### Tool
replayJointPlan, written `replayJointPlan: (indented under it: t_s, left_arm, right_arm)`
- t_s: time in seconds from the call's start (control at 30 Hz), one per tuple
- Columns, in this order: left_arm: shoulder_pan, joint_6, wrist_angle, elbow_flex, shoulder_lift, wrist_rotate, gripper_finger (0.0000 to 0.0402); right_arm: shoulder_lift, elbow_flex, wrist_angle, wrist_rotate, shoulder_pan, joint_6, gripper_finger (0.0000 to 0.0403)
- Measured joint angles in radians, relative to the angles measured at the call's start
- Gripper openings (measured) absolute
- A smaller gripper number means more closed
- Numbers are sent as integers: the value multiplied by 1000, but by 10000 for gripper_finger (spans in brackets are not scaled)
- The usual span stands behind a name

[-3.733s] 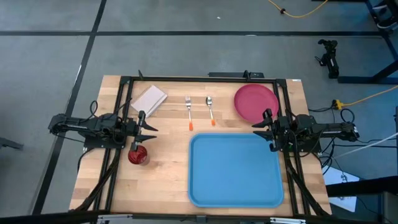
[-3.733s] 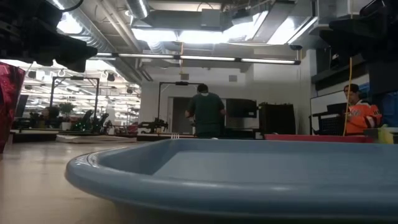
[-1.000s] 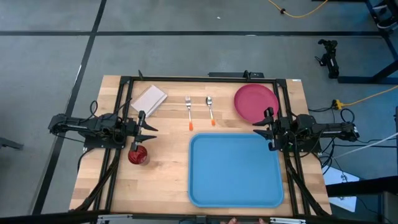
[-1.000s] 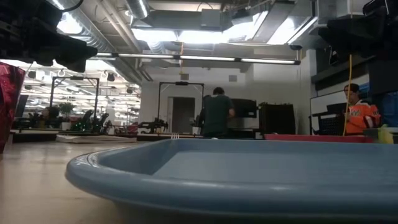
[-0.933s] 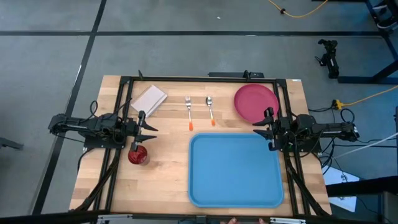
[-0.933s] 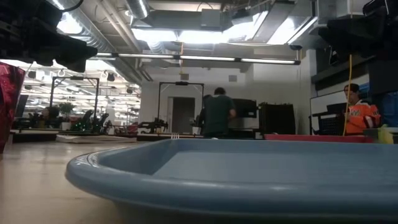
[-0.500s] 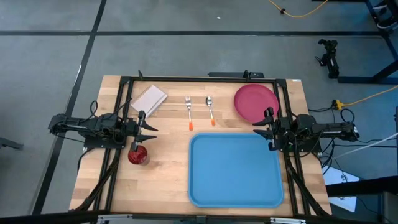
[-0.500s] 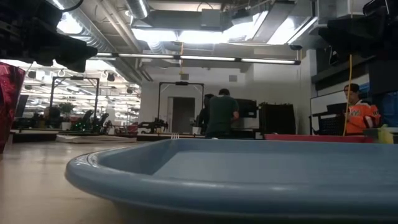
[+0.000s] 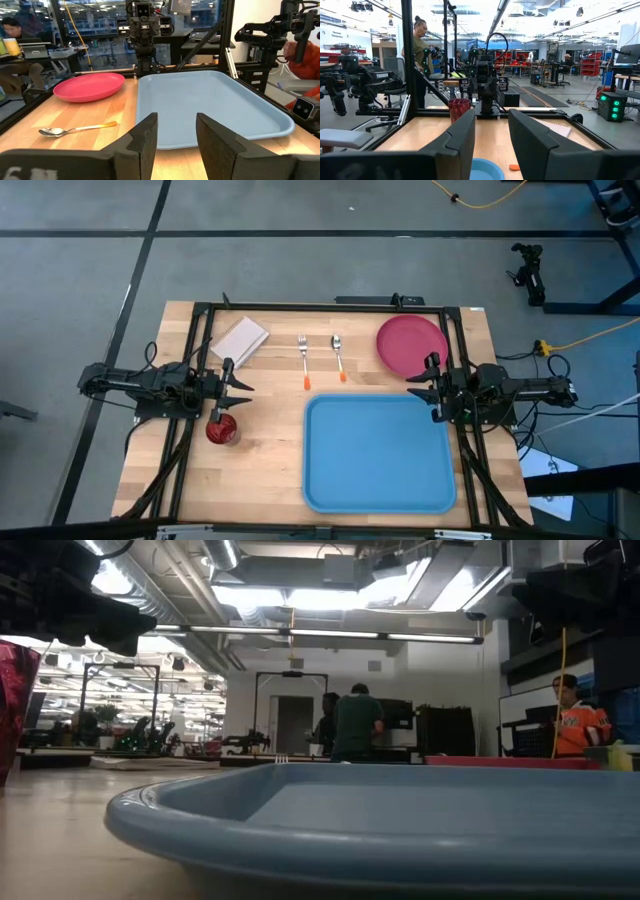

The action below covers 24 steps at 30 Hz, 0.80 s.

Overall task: Pick and place plate/cup/fork/spoon on tray
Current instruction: Put the pink plate on the blue tray

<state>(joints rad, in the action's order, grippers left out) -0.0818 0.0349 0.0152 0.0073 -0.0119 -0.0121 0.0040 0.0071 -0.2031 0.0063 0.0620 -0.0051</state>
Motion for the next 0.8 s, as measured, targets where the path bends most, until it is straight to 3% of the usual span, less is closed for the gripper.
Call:
replayJointPlan:
  t_s: [0.27, 0.57, 0.67, 0.8]
  left_arm:
    - [0, 0, 0, 0, 0, 0, 127]
    - [0, 0, 0, 0, 0, 0, 127]
    - [0, 0, 0, 0, 0, 0, 127]
    - [0, 0, 0, 0, 0, 0, 127]
  right_arm:
    - [0, 0, -4, 0, 0, 4, 124]
    - [1, 0, -51, 2, 0, 162, 124]
    - [0, 0, -148, -8, 0, 269, 124]
    - [1, 0, -365, -216, 8, 282, 124]
